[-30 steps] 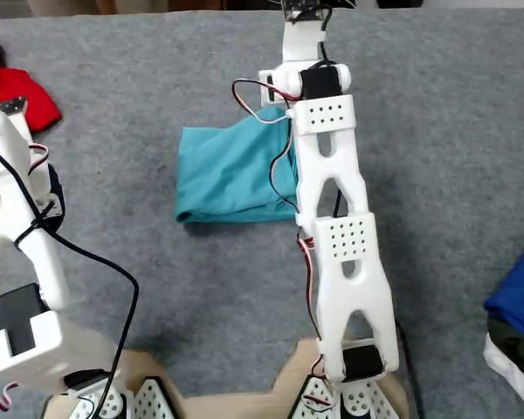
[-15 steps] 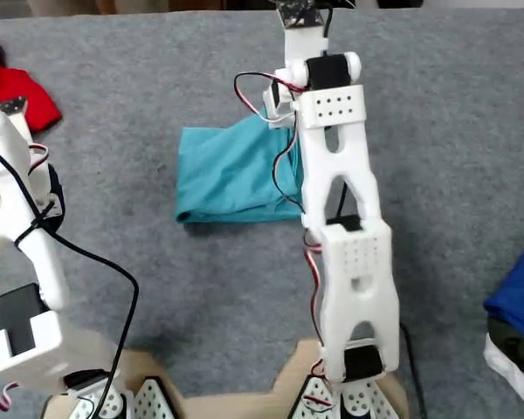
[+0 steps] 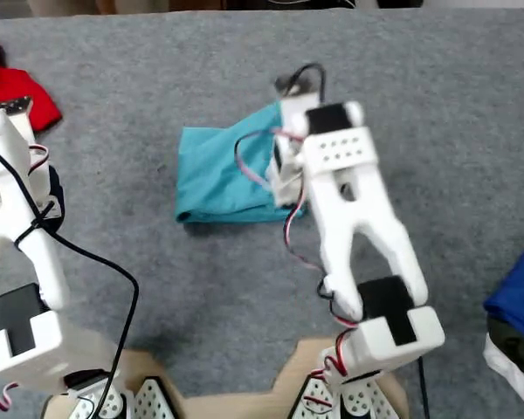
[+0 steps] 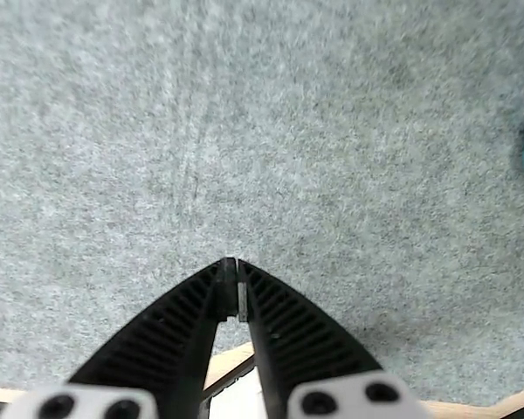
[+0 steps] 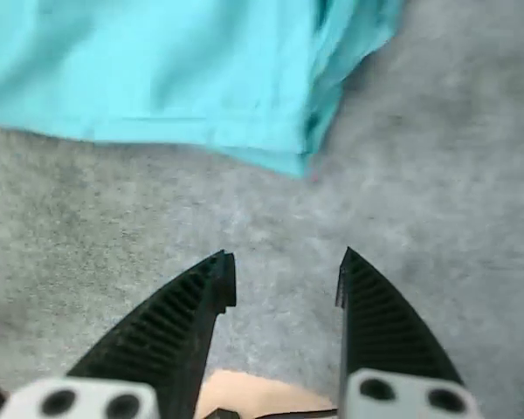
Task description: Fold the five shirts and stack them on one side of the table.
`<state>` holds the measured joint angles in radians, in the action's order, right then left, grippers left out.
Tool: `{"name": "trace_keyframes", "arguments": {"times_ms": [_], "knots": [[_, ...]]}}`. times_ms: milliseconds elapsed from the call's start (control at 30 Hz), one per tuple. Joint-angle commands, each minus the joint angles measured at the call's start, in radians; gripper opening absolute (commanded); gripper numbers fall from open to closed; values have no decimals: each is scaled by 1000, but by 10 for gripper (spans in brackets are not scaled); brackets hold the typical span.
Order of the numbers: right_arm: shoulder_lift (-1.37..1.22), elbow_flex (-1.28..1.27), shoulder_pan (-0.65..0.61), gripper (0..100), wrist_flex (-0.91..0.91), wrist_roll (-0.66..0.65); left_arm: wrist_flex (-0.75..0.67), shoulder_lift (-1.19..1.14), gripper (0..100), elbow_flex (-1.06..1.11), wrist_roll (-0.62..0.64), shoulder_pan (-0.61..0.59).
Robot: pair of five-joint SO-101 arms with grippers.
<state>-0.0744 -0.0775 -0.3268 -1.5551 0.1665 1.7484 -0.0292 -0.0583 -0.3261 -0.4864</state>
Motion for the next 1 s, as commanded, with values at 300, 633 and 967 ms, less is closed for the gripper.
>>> {"name": "trace_keyframes", "arguments": {"times_ms": [300,633,967], "knots": [[35,-173,-113,203,348,-5,9,51,19,0,-9,-21],[-120,-133,-111,203,341,-2,9,44,19,0,-11,-43],[-119,-125,-102,202,336,-8,9,47,19,0,-11,-43]]}}
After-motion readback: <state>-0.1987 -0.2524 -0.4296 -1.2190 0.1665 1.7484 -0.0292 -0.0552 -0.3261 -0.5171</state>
